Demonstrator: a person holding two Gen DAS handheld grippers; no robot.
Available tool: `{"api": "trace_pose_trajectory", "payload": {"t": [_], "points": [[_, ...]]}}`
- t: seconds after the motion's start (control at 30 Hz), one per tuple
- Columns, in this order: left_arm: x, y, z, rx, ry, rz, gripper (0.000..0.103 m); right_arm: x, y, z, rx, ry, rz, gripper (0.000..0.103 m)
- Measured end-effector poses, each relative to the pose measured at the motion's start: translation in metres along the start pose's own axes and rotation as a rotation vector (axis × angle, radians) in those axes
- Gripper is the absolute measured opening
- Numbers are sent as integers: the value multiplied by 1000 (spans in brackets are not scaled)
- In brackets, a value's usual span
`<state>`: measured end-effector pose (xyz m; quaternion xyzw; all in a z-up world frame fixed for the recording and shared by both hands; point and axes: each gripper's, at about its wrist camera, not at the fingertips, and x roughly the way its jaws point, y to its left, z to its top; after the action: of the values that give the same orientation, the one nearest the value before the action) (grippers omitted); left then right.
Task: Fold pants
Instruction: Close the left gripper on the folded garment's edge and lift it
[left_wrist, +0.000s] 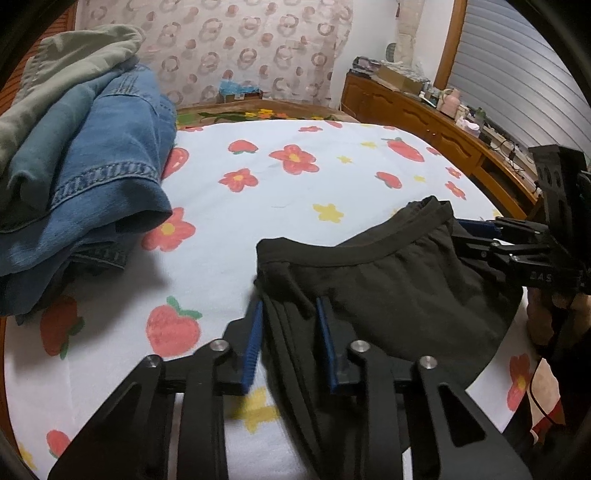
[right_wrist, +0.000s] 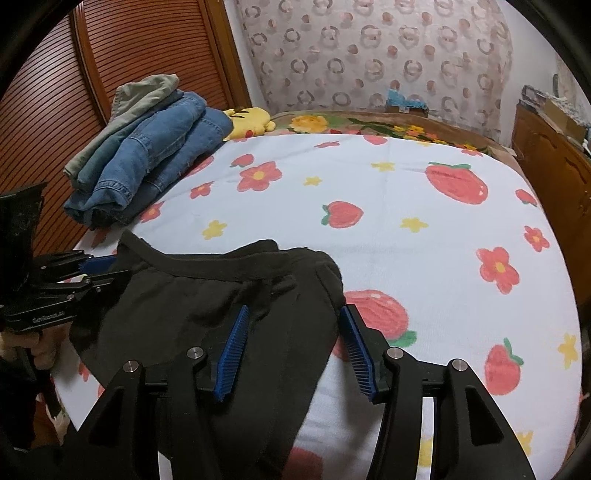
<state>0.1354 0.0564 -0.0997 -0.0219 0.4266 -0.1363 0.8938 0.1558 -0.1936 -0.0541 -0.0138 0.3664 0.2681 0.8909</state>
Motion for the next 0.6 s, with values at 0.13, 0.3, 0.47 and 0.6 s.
{"api": "trace_pose_trajectory", "payload": {"t": [0.13,0.3,0.47,0.6], "points": [[0,-4,1,16,4,-12,17,2,0,0,1,10,47,23],[-11,-6,-1,9,-35,-19,13,-8,0,0,-8,-27,74,14],[-38,-14,-1,4,-105,-37,13,-35,11,1,-42,-108,95,13],[-66,-19,5,9,-170,-42,12,-61,22,5,-85,-158,87,13]]}}
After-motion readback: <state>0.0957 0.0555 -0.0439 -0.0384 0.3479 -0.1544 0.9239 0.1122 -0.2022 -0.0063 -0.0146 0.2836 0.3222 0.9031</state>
